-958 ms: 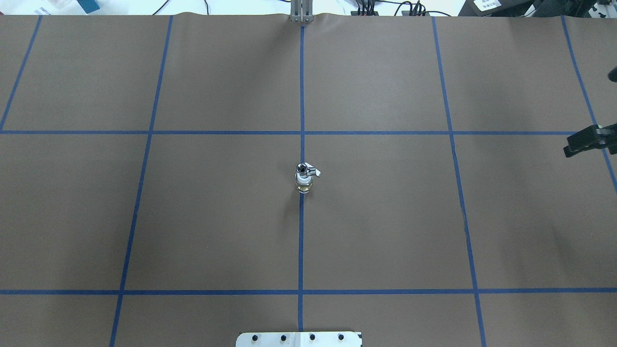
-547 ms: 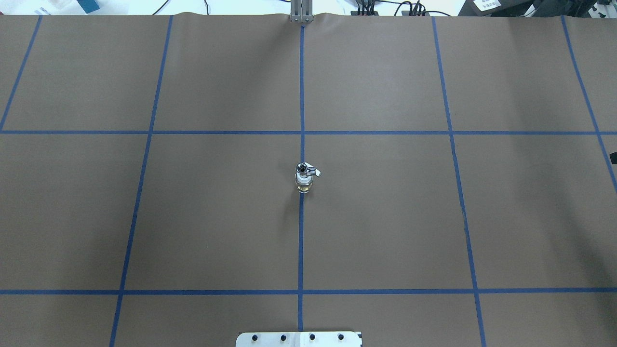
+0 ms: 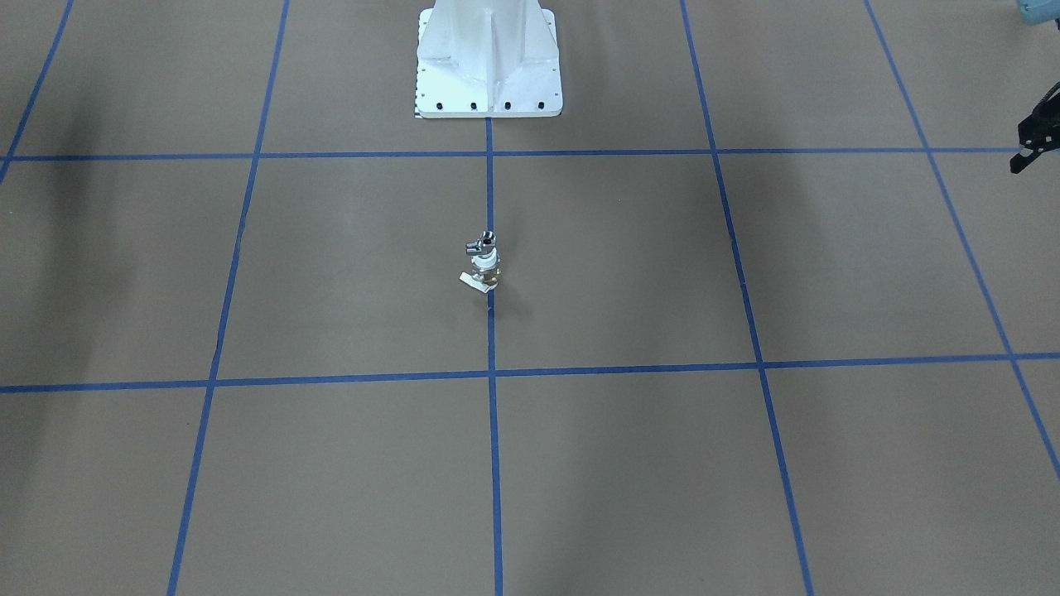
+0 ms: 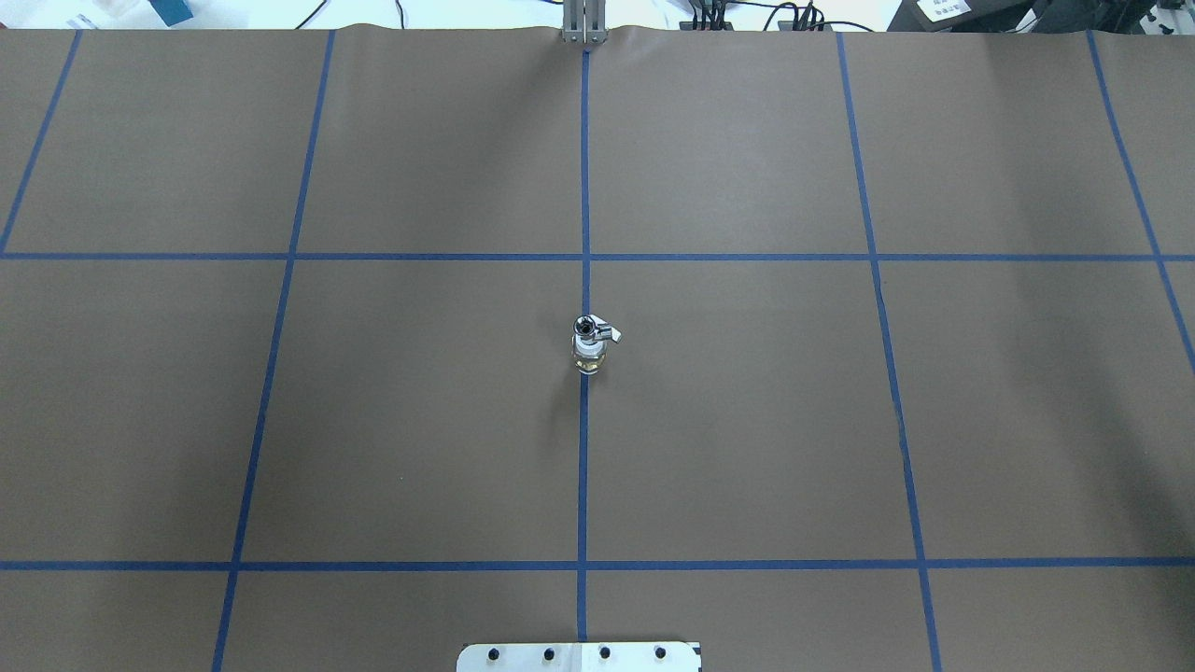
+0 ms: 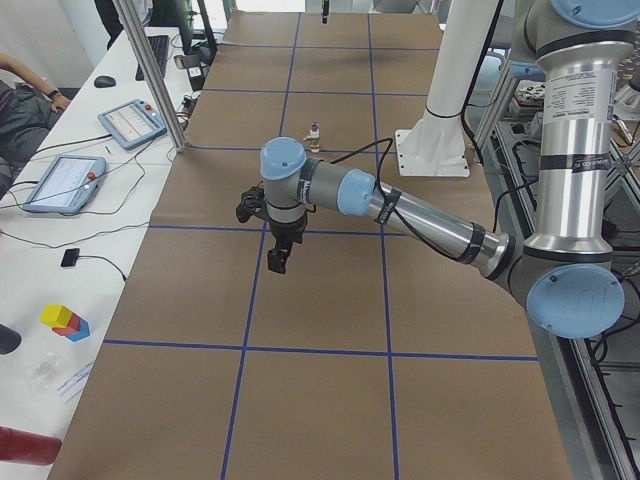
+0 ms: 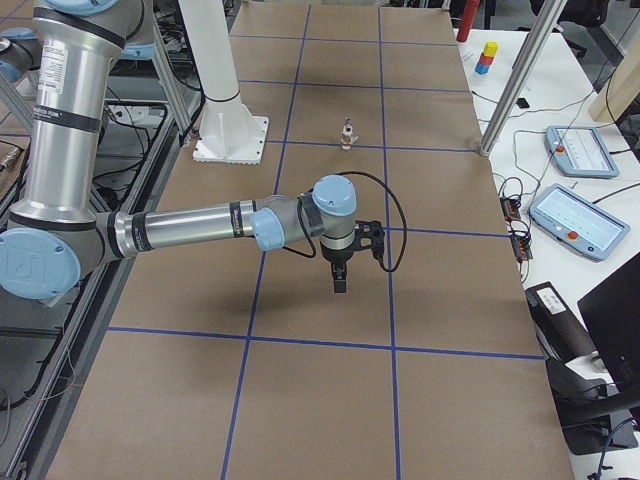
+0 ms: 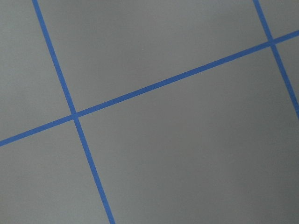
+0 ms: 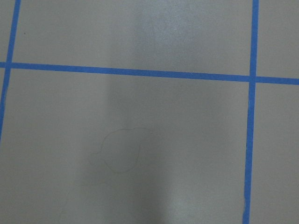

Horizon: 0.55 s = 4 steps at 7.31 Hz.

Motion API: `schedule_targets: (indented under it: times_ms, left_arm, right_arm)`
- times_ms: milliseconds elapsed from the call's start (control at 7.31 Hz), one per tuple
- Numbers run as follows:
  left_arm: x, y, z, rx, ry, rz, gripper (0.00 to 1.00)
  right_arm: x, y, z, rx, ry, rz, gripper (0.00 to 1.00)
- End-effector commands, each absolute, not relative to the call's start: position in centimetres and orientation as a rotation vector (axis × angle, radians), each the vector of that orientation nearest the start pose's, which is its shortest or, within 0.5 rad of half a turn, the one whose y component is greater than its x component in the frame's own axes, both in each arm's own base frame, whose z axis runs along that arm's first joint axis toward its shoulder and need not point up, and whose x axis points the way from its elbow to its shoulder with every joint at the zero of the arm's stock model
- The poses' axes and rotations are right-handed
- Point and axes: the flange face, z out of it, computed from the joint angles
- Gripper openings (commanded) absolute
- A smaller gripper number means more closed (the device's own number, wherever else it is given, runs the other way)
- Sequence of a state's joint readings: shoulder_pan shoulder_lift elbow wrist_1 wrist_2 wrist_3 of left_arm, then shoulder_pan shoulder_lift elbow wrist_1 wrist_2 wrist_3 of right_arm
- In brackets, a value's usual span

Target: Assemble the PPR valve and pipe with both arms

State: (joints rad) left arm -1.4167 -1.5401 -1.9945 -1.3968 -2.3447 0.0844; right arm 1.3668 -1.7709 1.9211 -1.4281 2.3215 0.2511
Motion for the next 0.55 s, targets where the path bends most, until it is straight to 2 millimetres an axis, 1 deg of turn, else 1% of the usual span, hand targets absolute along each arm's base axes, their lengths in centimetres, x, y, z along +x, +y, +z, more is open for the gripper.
schedule_targets:
  times_ms: [0,137,274,410]
  left_arm:
    - [0.8,-46.9,49.6,0.156,0.787,0.296,0.99]
    - [0.7,-46.8,49.7,0.154,0.787,0.293,0.99]
    - [-1.2,-47.1,51.6,0.132,0.784,0.243,0.99]
    - [-3.8,-47.8,55.0,0.119,0.780,0.227,0.99]
  right_arm:
    - [0.4,-42.0,55.7,0.093,-0.770,-0.088,0.99]
    - [0.6,-41.9,55.9,0.084,-0.768,-0.083,0.99]
    - [1.3,-41.6,56.0,0.087,-0.767,-0.071,0.99]
    - [1.7,-41.4,56.1,0.089,-0.766,-0.062,0.99]
